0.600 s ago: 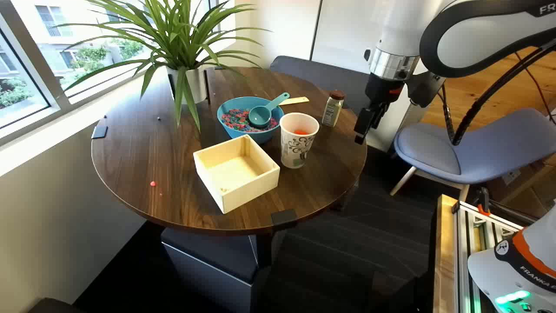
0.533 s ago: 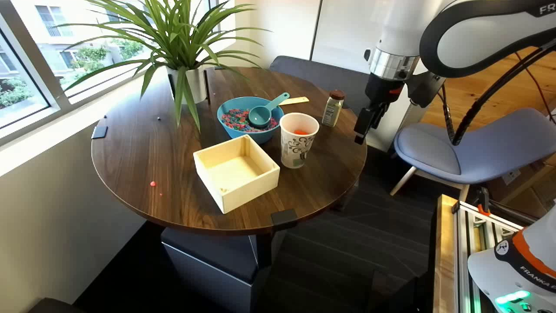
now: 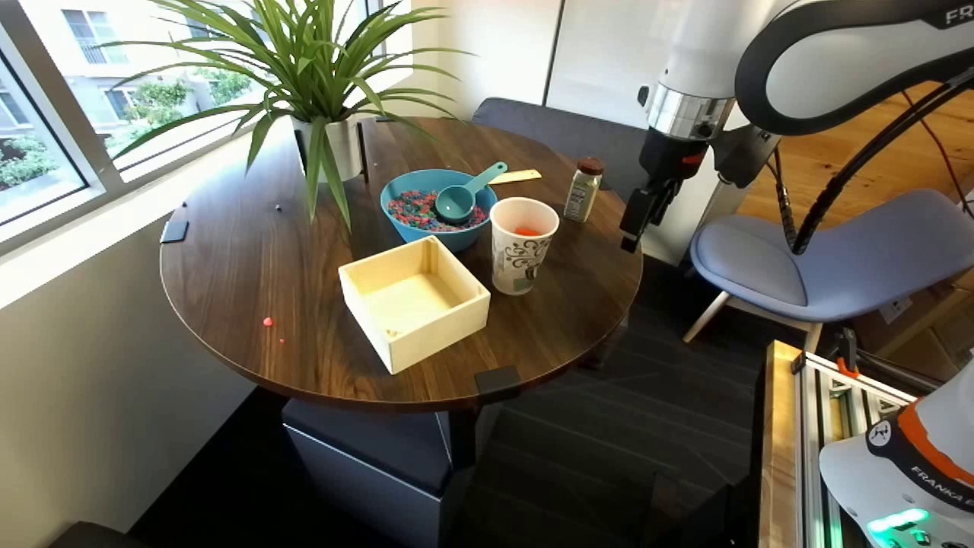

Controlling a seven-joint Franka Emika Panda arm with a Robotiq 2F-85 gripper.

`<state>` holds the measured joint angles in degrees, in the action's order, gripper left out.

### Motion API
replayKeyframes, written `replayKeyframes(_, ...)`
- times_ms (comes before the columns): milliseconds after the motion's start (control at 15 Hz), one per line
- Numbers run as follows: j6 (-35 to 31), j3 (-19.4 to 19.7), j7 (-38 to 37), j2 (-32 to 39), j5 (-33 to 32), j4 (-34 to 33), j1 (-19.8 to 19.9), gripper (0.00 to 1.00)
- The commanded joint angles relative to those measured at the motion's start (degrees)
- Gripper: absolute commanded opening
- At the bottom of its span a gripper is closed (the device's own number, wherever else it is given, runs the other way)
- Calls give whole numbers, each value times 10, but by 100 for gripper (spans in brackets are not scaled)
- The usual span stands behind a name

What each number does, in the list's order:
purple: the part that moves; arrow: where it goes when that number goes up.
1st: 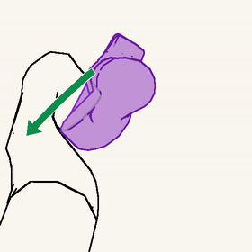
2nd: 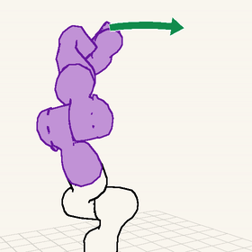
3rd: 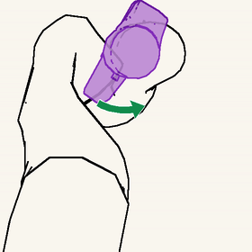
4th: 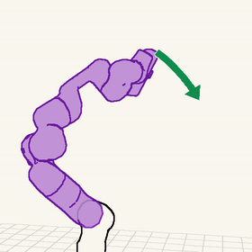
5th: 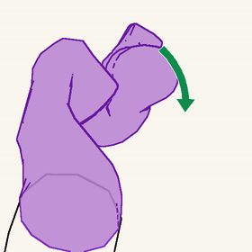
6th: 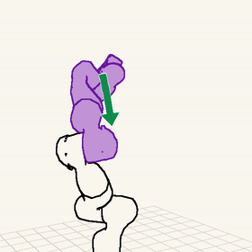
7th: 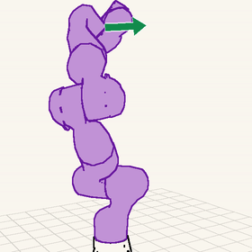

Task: Pour the contents of the paper cup into the blue bowl

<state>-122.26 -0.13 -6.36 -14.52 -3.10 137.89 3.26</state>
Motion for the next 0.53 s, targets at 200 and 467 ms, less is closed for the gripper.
replayKeyframes(200, 55, -15, -46, -16, 31, -69, -21, 100)
replayKeyframes(467, 106, -38, -121, 6, 87, -138, -40, 100)
